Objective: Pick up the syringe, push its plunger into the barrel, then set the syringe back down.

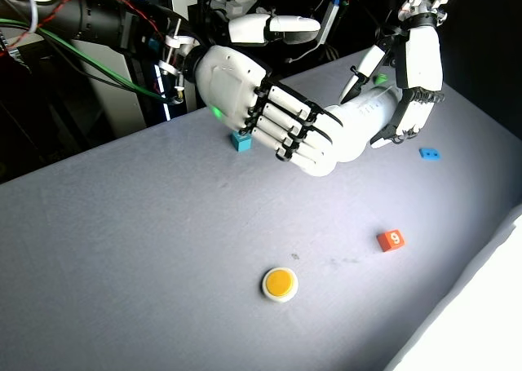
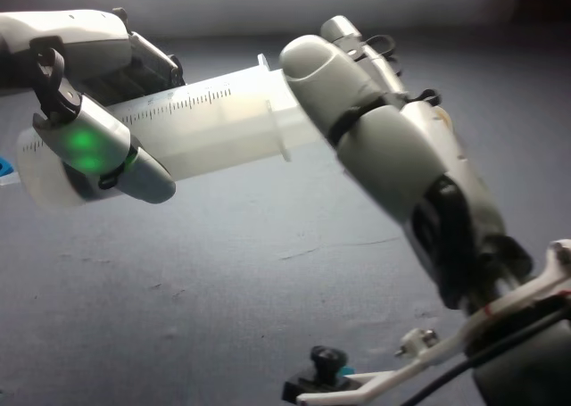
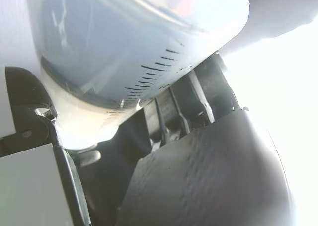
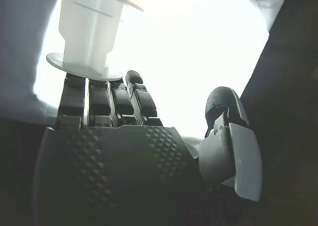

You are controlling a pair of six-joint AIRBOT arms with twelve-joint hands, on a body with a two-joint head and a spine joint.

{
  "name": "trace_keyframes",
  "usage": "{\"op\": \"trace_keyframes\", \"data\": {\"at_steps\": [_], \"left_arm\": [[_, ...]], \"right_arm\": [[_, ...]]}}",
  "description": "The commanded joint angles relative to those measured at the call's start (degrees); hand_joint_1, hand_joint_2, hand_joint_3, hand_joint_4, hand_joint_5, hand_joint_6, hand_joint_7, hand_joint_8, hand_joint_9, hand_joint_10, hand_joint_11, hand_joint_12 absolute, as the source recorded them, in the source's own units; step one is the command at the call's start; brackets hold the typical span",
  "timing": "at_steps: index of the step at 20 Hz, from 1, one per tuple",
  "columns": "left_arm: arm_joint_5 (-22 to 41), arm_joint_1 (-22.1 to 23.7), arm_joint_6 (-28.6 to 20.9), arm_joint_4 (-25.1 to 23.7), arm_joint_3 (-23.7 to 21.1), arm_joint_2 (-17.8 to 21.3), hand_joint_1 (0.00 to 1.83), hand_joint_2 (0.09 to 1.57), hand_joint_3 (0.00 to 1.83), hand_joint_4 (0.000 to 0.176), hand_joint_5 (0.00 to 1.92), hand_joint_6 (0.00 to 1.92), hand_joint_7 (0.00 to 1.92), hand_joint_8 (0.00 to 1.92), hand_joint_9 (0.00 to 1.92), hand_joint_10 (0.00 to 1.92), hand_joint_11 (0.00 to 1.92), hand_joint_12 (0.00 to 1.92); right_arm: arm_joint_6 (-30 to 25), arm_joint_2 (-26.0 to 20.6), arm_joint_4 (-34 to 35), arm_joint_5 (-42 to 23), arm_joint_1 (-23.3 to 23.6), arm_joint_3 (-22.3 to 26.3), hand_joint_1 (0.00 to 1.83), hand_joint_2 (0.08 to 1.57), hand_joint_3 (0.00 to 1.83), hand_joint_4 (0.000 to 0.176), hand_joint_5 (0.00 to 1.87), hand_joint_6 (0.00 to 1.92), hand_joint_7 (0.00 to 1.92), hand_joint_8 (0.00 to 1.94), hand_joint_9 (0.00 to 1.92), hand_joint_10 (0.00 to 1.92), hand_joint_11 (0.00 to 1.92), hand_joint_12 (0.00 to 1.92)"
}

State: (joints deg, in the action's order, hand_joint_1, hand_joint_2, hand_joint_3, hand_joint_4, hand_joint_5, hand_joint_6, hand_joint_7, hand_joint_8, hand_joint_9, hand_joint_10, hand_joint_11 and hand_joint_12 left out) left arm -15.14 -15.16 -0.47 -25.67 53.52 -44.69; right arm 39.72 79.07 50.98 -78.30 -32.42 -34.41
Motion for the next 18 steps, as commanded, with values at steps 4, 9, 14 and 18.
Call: {"op": "trace_keyframes", "data": {"at_steps": [4,9,14,18], "left_arm": [[10.61,1.37,-3.34,2.23,-0.41,-0.6,1.37,1.12,0.0,0.0,0.86,1.14,1.05,0.93,0.85,1.24,0.62,1.36],[10.6,1.37,-3.34,2.23,-0.41,-0.61,1.37,1.11,0.0,0.0,0.89,1.13,1.05,0.86,0.88,1.22,0.65,1.31],[10.2,1.25,-3.34,1.65,-0.39,-0.59,1.37,1.12,0.0,0.0,0.88,1.13,1.05,0.9,0.85,1.24,0.61,1.36],[10.2,1.16,-3.34,1.64,-0.4,-0.59,1.37,1.11,0.0,0.0,0.89,1.11,1.09,0.83,0.86,1.23,0.62,1.36]], "right_arm": [[-0.7,4.53,-9.8,6.48,0.87,-1.52,0.0,1.13,0.01,0.0,0.01,0.0,0.0,0.0,0.0,0.0,0.0,0.0],[-1.06,8.85,-10.11,7.28,1.53,-4.04,0.0,1.13,0.01,0.0,0.03,0.01,0.0,0.0,0.0,0.0,0.0,0.0],[-1.07,8.5,-10.36,6.35,1.82,-3.52,0.0,1.13,0.0,0.0,0.01,0.0,0.0,0.0,0.0,0.0,0.0,0.0],[-1.75,-1.39,-10.33,6.52,1.66,-0.67,0.0,1.13,0.0,0.0,0.01,0.0,0.0,0.0,0.0,0.0,0.0,0.0]]}}
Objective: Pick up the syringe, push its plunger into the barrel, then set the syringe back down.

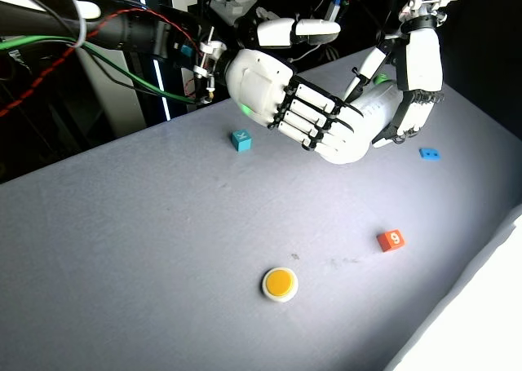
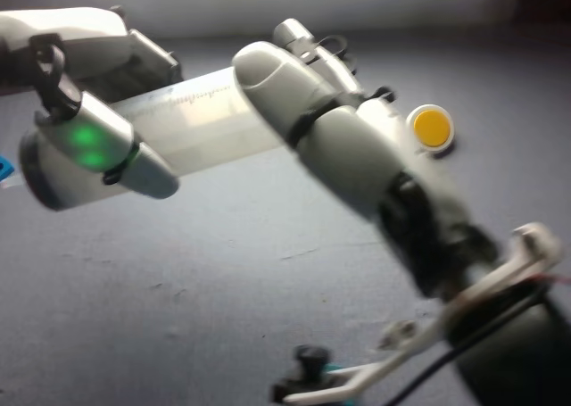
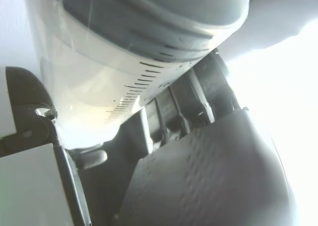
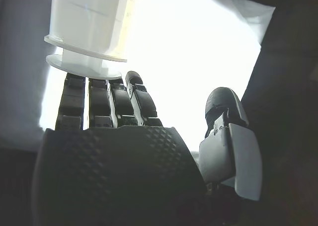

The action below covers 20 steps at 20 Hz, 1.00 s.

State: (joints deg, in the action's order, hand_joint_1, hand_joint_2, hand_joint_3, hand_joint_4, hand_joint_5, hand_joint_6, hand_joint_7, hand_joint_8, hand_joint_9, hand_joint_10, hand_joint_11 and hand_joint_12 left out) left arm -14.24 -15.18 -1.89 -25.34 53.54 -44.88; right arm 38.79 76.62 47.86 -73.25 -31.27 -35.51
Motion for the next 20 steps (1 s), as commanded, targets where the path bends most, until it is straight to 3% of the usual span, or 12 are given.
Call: {"op": "trace_keyframes", "data": {"at_steps": [1,10,13,19,20], "left_arm": [[9.3,1.18,-1.92,1.2,-0.42,-0.39,1.37,1.11,0.0,0.0,0.9,1.14,1.09,0.83,0.87,1.19,0.63,1.33],[8.64,0.55,-1.91,-0.98,-0.5,-0.37,1.37,1.12,0.0,0.0,0.89,1.13,1.07,0.86,0.84,1.25,0.59,1.39],[8.39,-0.15,-1.91,-3.69,-0.47,-0.39,1.37,1.11,0.0,0.0,0.89,1.13,1.08,0.84,0.85,1.23,0.59,1.39],[6.3,-2.93,-1.9,-8.31,-0.3,-0.8,1.37,1.11,0.0,0.0,0.89,1.15,1.1,0.8,0.86,1.22,0.62,1.34],[5.75,-3.7,-1.9,-9.01,-0.21,-1.03,1.37,1.11,0.0,0.0,0.9,1.15,1.1,0.78,0.85,1.23,0.6,1.33]], "right_arm": [[-1.04,-1.25,-7.16,1.46,0.81,1.08,0.0,1.13,0.0,0.0,0.0,0.0,0.0,0.0,0.0,0.0,0.0,0.0],[-0.59,-25.12,-5.84,6.52,8.18,4.04,0.0,1.13,0.0,0.0,0.03,0.01,0.0,0.0,0.0,0.0,0.0,0.0],[-0.57,-31.89,-9.04,10.43,7.62,4.07,0.0,1.13,0.0,0.0,0.03,0.01,0.0,0.0,0.0,0.0,0.0,0.0],[0.22,-40.28,-18.93,13.1,2.77,3.97,0.0,1.13,0.0,0.0,0.02,0.0,0.0,0.0,0.0,0.0,0.0,0.0],[2.49,-40.91,-19.56,13.43,2.99,3.97,0.0,1.13,0.0,0.0,0.02,0.0,0.0,0.0,0.0,0.0,0.0,0.0]]}}
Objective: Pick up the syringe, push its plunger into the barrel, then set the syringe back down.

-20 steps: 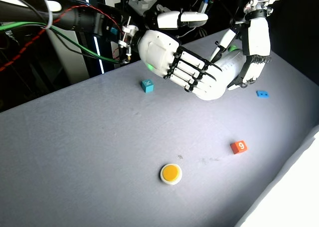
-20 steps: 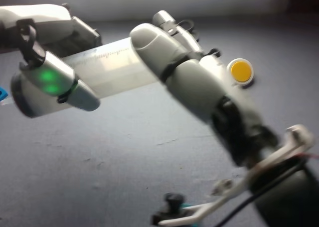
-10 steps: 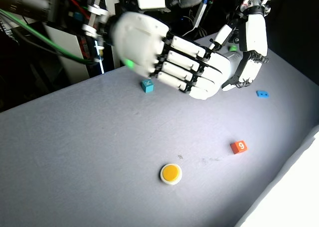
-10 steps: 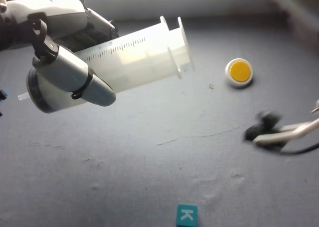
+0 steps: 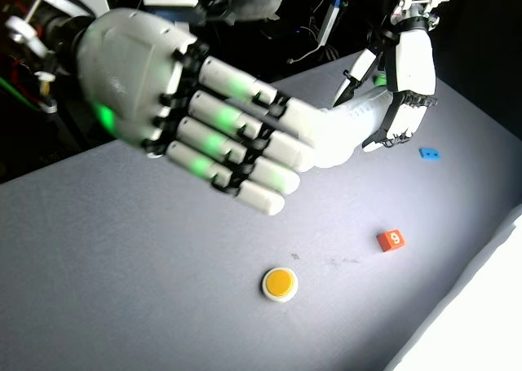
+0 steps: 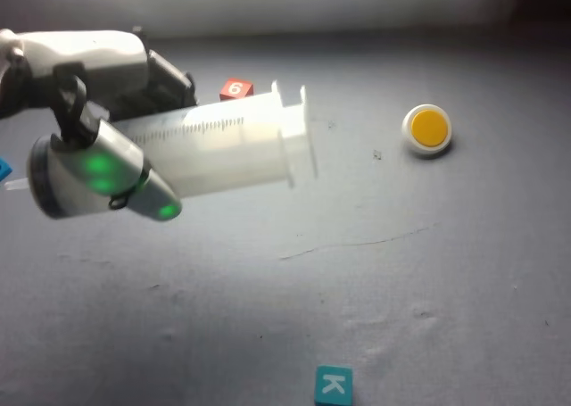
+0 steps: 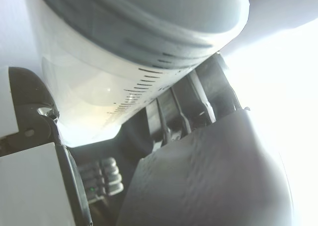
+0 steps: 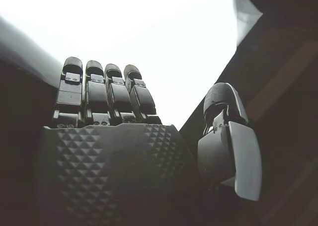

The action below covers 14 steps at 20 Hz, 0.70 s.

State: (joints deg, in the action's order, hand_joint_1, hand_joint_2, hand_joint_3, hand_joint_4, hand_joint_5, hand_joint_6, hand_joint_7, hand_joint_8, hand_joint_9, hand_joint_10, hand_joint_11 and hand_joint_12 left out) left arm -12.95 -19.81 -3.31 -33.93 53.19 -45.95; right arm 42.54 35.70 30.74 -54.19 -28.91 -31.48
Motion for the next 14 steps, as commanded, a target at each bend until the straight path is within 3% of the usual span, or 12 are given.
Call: {"op": "trace_keyframes", "data": {"at_steps": [1,4,9,14], "left_arm": [[4.37,0.13,-0.48,-0.94,0.35,-0.3,1.37,1.12,0.0,0.0,0.88,1.15,1.08,0.84,0.85,1.22,0.61,1.34],[4.38,-3.13,-0.47,-2.46,1.75,-1.96,1.37,1.11,0.0,0.0,0.89,1.11,1.09,0.85,0.85,1.24,0.61,1.36],[5.07,-7.52,-0.46,-3.1,5.2,-5.31,1.37,1.11,0.0,0.0,0.89,1.11,1.07,0.86,0.85,1.24,0.61,1.38],[5.78,-10.05,-0.46,-3.3,8.23,-9.3,1.37,1.12,0.0,0.0,0.89,1.09,1.08,0.88,0.84,1.25,0.58,1.42]], "right_arm": [[1.18,-0.4,-3.45,-4.75,0.93,-0.15,0.0,1.14,0.0,0.0,0.03,0.01,0.0,0.0,0.0,0.0,0.0,0.0],[9.07,-1.53,-11.66,3.23,2.13,-1.02,0.0,1.14,0.0,0.0,0.04,0.01,0.0,0.0,0.0,0.0,0.0,0.0],[16.76,-3.8,-21.84,13.33,1.54,-0.64,0.0,1.13,0.0,0.0,0.04,0.0,0.0,0.0,0.0,0.0,0.0,0.0],[26.6,-3.55,-25.11,16.48,1.02,1.67,0.0,1.12,0.0,0.0,0.04,0.01,0.0,0.0,0.0,0.0,0.0,0.0]]}}
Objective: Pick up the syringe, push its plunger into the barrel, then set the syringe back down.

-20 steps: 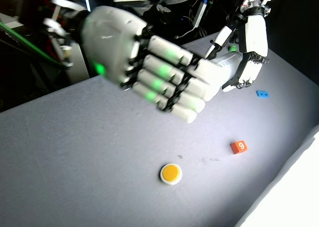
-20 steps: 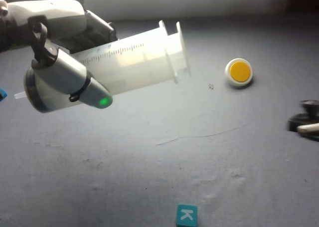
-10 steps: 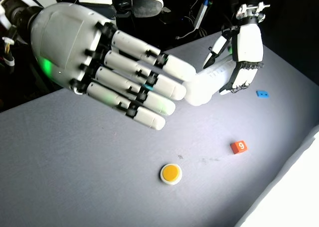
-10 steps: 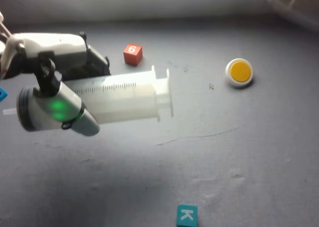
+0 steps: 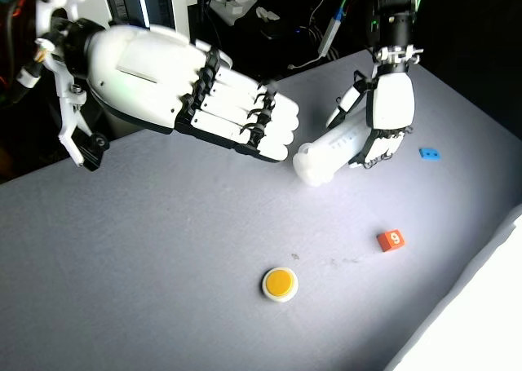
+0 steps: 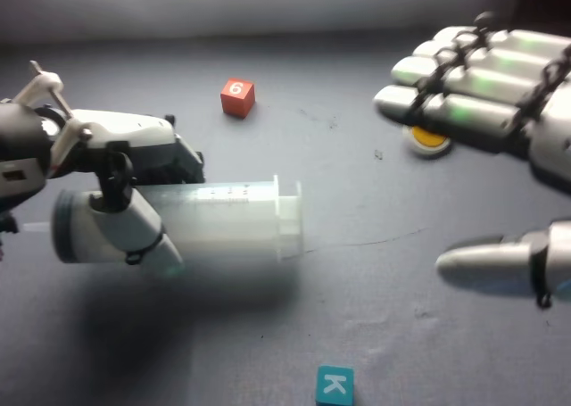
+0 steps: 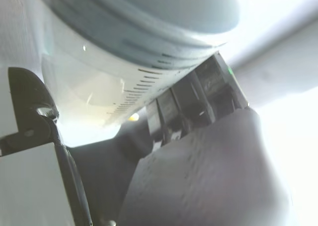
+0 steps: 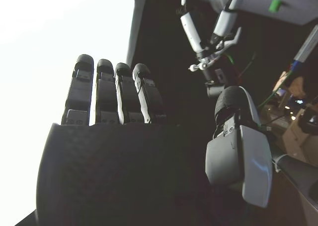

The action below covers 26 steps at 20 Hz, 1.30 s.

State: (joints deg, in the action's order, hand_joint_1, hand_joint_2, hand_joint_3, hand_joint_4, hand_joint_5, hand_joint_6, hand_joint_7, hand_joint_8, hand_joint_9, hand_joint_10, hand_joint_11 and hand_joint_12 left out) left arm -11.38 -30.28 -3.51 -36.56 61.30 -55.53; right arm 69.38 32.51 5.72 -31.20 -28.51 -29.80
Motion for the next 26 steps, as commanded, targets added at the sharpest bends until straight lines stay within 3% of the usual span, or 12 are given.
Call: {"op": "trace_keyframes", "data": {"at_steps": [1,3,4,5,6,7,8,10,14,17,21,26], "left_arm": [[4.2,0.23,-0.26,-0.68,0.27,-0.24,1.37,1.12,0.0,0.0,0.88,1.11,1.07,0.89,0.83,1.26,0.58,1.42],[4.2,-0.55,-0.26,-0.62,1.1,-1.37,1.37,1.12,0.0,0.0,0.87,1.13,1.06,0.89,0.83,1.28,0.56,1.42],[4.19,-0.77,-0.26,-0.29,1.54,-1.81,1.23,1.19,0.01,0.0,0.72,1.33,0.94,1.11,0.72,0.98,0.4,1.38],[4.03,-0.9,-0.26,0.38,1.7,-1.93,0.84,1.23,0.01,0.0,0.37,0.62,0.53,0.56,0.47,0.61,0.16,1.27],[3.7,-1.09,-0.27,1.16,1.78,-1.95,0.57,1.23,0.0,0.0,0.21,0.25,0.35,0.21,0.32,0.32,0.03,1.12],[3.6,-1.41,-0.27,1.28,1.98,-1.96,0.57,1.23,0.0,0.0,0.21,0.25,0.35,0.21,0.32,0.32,0.03,1.12],[3.6,-1.71,-0.27,1.28,2.4,-2.12,0.35,0.95,0.0,0.0,0.03,0.02,0.08,0.01,0.07,0.03,0.0,0.52],[3.6,-1.95,-0.26,1.25,2.51,-2.2,0.29,0.79,0.0,0.0,0.01,0.0,0.03,0.0,0.03,0.0,0.0,0.42],[3.67,-1.29,-0.26,1.25,1.67,-1.4,0.27,0.76,0.0,0.0,0.0,0.0,0.01,0.0,0.01,0.0,0.0,0.37],[6.15,-0.14,-0.26,-1.18,0.9,0.26,0.24,0.7,0.0,0.0,0.0,0.0,0.0,0.0,0.0,0.0,0.0,0.15],[19.62,1.58,-0.26,-8.95,-0.34,4.86,0.21,0.7,0.0,0.0,0.0,0.0,0.0,0.0,0.0,0.0,0.0,0.0],[36.13,3.18,0.1,-16.41,-0.75,10.22,0.23,0.75,0.02,0.0,0.0,0.0,0.0,0.0,0.0,0.0,0.01,0.0]], "right_arm": [[0.33,0.01,-0.08,-6.51,0.72,0.2,0.0,1.12,0.0,0.0,0.05,0.01,0.01,0.0,0.0,0.0,0.0,0.0],[2.03,0.43,0.81,-7.06,0.94,0.23,0.0,1.11,0.0,0.0,0.05,0.01,0.01,0.0,0.0,0.0,0.0,0.0],[3.74,0.64,2.59,-6.94,1.02,0.23,0.0,1.12,0.0,0.0,0.04,0.0,0.0,0.0,0.0,0.0,0.0,0.0],[4.8,0.85,3.64,-6.46,0.95,0.23,0.0,1.12,0.0,0.0,0.06,0.01,0.01,0.0,0.0,0.0,0.0,0.0],[5.28,0.99,3.79,-5.51,0.7,0.3,0.0,1.12,0.0,0.0,0.06,0.01,0.01,0.0,0.0,0.0,0.0,0.0],[6.54,1.0,4.67,-4.39,0.43,0.68,0.0,1.12,0.0,0.0,0.06,0.01,0.01,0.0,0.0,0.0,0.0,0.0],[10.31,1.02,7.94,-3.69,0.19,1.49,0.0,1.11,0.0,0.0,0.04,0.0,0.0,0.0,0.0,0.0,0.0,0.0],[13.55,1.05,11.66,-3.7,0.2,2.52,0.0,1.11,0.0,0.0,0.04,0.0,0.01,0.0,0.0,0.0,0.0,0.0],[13.57,1.11,12.85,-3.65,0.6,2.86,0.0,1.11,0.0,0.0,0.03,0.0,0.0,0.0,0.0,0.0,0.0,0.0],[14.15,1.12,12.85,-3.64,0.61,2.86,0.0,1.11,0.0,0.0,0.02,0.0,0.0,0.0,0.0,0.0,0.0,0.0],[14.44,1.28,12.69,-3.65,0.68,2.87,0.0,1.11,0.0,0.0,0.02,0.01,0.0,0.0,0.0,0.0,0.0,0.0],[14.54,1.36,12.46,-3.65,0.68,2.94,0.0,1.13,0.01,0.0,0.04,0.01,0.0,0.0,0.0,0.0,0.0,0.0]]}}
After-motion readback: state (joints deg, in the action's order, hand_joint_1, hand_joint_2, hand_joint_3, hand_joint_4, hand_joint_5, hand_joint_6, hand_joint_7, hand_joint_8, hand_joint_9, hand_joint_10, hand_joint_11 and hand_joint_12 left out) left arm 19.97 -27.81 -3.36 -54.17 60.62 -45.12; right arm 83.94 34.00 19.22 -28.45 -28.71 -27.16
